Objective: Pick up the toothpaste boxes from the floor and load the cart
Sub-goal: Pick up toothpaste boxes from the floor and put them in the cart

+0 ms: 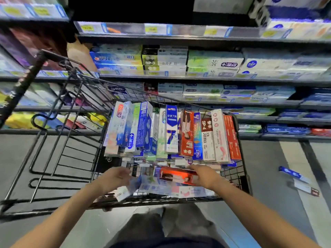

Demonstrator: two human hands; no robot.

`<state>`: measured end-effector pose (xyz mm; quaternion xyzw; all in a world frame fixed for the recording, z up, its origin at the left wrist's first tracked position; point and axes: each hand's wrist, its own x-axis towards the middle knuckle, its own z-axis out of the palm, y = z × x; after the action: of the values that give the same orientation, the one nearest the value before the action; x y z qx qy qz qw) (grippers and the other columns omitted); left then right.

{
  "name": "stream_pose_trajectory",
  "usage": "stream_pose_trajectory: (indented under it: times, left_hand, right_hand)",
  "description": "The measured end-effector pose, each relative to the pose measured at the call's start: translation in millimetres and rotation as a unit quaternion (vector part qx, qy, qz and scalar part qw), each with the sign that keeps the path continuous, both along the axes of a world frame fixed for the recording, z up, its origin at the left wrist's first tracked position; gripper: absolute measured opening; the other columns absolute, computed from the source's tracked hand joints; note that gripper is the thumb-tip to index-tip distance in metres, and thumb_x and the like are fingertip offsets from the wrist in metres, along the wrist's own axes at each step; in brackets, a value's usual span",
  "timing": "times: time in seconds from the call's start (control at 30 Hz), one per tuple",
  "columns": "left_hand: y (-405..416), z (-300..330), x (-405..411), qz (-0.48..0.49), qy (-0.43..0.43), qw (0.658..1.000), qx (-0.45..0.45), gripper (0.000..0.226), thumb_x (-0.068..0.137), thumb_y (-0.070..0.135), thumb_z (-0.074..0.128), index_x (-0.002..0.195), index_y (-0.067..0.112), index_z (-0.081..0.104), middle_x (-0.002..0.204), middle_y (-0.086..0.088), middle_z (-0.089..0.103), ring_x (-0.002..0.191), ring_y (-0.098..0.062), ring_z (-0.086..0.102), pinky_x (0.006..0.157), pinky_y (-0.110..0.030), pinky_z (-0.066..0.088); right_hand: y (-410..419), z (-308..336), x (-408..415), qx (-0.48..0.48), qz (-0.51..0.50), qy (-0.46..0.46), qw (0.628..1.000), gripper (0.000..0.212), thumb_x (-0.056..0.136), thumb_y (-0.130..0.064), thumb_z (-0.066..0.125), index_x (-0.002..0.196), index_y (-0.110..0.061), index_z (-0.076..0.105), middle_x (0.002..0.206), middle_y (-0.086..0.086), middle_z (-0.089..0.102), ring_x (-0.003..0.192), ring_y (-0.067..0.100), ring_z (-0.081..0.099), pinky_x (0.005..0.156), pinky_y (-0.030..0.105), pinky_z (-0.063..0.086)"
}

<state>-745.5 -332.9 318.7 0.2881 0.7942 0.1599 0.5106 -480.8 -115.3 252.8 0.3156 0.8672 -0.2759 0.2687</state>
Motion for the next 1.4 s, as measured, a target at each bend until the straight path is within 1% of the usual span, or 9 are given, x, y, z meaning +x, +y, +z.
stream_pose_trajectory:
  times: [0.1,0.2,0.3,0.43,0.57,0.67,0.83,1.1,1.4]
  left_hand:
    - [42.2,10.9,0.8,-0.087,0.020,0.996,0.022,0.022,0.086,0.007,0.066,0.107,0.012,0.060,0.109,-0.012,0.065,0.106,-0.030,0.061,0.095,-0.038,0.048]
    - [102.1,35.7,14.0,-0.163,0.089,0.981,0.061,0.056,0.090,0.027,0.063,0.139,0.009,0.043,0.139,-0.008,0.051,0.119,-0.021,0.053,0.102,-0.031,0.040]
    - [164.6,66.2,41.0,-0.279,0.164,0.941,0.100,0.061,0.091,0.037,0.060,0.143,0.013,0.037,0.144,-0.007,0.045,0.127,-0.024,0.047,0.104,-0.032,0.036]
    - [246.8,86.7,104.4,-0.426,0.193,0.866,0.179,0.056,0.083,0.043,0.066,0.130,0.018,0.048,0.128,-0.008,0.058,0.111,-0.026,0.057,0.097,-0.038,0.045]
    - [303.6,98.9,215.2,-0.547,0.261,0.763,0.226,0.056,0.088,0.040,0.060,0.129,0.006,0.043,0.132,-0.014,0.050,0.123,-0.029,0.047,0.096,-0.034,0.039]
    - [331.9,98.9,314.0,-0.608,0.302,0.688,0.255,0.074,0.089,0.046,0.055,0.145,0.006,0.027,0.150,-0.015,0.033,0.136,-0.028,0.035,0.109,-0.036,0.033]
    - [354.6,92.5,479.2,-0.681,0.307,0.600,0.284,0.080,0.087,0.050,0.055,0.148,0.008,0.023,0.154,-0.011,0.026,0.140,-0.025,0.029,0.114,-0.038,0.028]
    - [381.9,74.8,650.6,-0.745,0.290,0.548,0.247,0.079,0.088,0.050,0.055,0.147,0.009,0.022,0.151,-0.011,0.031,0.137,-0.027,0.035,0.112,-0.039,0.030]
    - [493.4,30.4,730.3,-0.761,0.253,0.574,0.164,0.077,0.089,0.043,0.056,0.147,0.007,0.020,0.152,-0.013,0.028,0.137,-0.030,0.034,0.111,-0.038,0.032]
  right_hand:
    - [1.6,37.3,11.5,-0.004,-0.056,0.056,0.997,0.053,0.089,-0.042,0.059,0.137,-0.025,0.045,0.138,0.003,0.053,0.123,0.023,0.051,0.099,0.033,0.043]
    - [12.2,77.6,34.4,0.040,-0.101,0.080,0.991,0.055,0.091,-0.036,0.056,0.142,-0.021,0.041,0.141,0.005,0.050,0.126,0.024,0.049,0.104,0.035,0.042]
    - [30.0,112.5,73.8,0.123,-0.168,0.088,0.974,0.056,0.089,-0.037,0.055,0.140,-0.020,0.041,0.133,0.009,0.055,0.121,0.029,0.053,0.097,0.040,0.046]
    - [42.4,145.4,156.3,0.208,-0.264,0.079,0.938,0.064,0.092,-0.040,0.054,0.146,-0.015,0.033,0.140,0.012,0.049,0.127,0.028,0.048,0.104,0.039,0.039]
    - [35.8,158.2,259.0,0.253,-0.358,0.066,0.896,0.070,0.091,-0.043,0.055,0.148,-0.013,0.028,0.150,0.009,0.037,0.136,0.024,0.037,0.111,0.033,0.029]
    - [18.5,154.7,342.8,0.258,-0.424,0.043,0.867,0.075,0.090,-0.041,0.057,0.150,-0.014,0.021,0.155,0.009,0.027,0.140,0.023,0.030,0.112,0.032,0.023]
    - [-24.9,133.3,480.4,0.231,-0.492,-0.056,0.837,0.082,0.090,-0.046,0.054,0.153,-0.018,0.009,0.160,0.006,0.011,0.146,0.023,0.017,0.118,0.041,0.011]
    - [-57.6,106.9,611.4,0.163,-0.566,-0.094,0.803,0.084,0.089,-0.045,0.055,0.152,-0.017,0.009,0.159,0.010,0.012,0.145,0.027,0.018,0.119,0.041,0.015]
    - [59.0,73.9,687.2,0.092,-0.563,-0.101,0.815,0.094,0.083,-0.037,0.068,0.152,-0.018,0.008,0.159,0.006,0.011,0.145,0.027,0.017,0.118,0.043,0.017]
